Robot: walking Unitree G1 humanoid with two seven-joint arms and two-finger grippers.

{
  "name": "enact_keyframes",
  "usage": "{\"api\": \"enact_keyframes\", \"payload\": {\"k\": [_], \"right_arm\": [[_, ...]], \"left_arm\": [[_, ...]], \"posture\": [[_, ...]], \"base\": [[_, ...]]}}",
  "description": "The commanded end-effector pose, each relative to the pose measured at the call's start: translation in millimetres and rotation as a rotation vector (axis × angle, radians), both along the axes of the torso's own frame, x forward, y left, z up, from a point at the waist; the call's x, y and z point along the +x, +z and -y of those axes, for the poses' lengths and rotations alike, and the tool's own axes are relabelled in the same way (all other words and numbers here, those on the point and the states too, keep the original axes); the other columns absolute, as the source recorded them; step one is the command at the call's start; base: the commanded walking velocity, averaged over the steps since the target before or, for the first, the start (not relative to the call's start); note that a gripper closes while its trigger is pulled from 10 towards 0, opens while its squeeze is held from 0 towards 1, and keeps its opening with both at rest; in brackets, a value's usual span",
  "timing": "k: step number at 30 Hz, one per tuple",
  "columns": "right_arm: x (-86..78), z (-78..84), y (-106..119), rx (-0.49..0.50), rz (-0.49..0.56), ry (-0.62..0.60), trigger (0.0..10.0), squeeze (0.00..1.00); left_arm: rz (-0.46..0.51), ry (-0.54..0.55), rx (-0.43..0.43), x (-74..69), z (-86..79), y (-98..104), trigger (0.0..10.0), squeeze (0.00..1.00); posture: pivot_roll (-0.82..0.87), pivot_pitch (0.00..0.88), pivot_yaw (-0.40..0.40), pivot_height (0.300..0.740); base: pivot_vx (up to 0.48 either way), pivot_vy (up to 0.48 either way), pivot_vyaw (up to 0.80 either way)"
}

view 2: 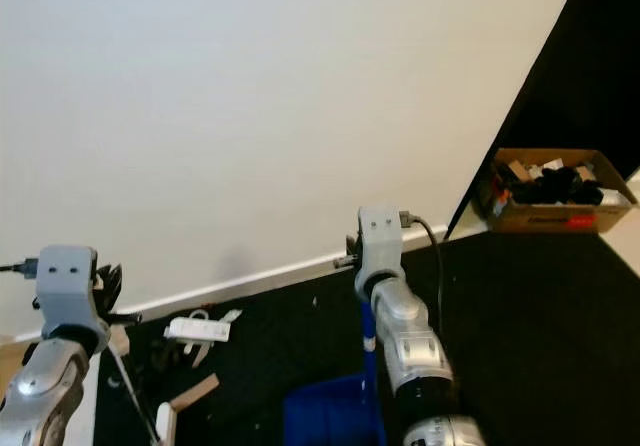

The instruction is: Sweep floor

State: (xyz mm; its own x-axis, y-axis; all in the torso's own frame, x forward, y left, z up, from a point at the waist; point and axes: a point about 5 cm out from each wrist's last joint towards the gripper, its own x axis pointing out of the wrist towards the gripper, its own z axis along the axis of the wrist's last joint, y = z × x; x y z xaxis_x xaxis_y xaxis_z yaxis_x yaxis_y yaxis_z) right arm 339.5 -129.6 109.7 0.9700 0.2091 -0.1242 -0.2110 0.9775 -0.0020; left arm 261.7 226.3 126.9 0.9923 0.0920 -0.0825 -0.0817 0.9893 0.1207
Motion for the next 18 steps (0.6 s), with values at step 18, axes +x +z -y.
{"api": "enact_keyframes", "payload": {"k": [18], "right_arm": [[12.7, -12.6, 9.3, 0.006, 0.262, -0.028, 10.0, 0.0]], "left_arm": [[-0.018, -0.012, 0.04, -3.3, -6.6, 3.8, 10.0, 0.0]], "posture": [[0.24, 0.216, 0.079, 0.74]], "base": [[0.0, 0.0, 0.0]]}}
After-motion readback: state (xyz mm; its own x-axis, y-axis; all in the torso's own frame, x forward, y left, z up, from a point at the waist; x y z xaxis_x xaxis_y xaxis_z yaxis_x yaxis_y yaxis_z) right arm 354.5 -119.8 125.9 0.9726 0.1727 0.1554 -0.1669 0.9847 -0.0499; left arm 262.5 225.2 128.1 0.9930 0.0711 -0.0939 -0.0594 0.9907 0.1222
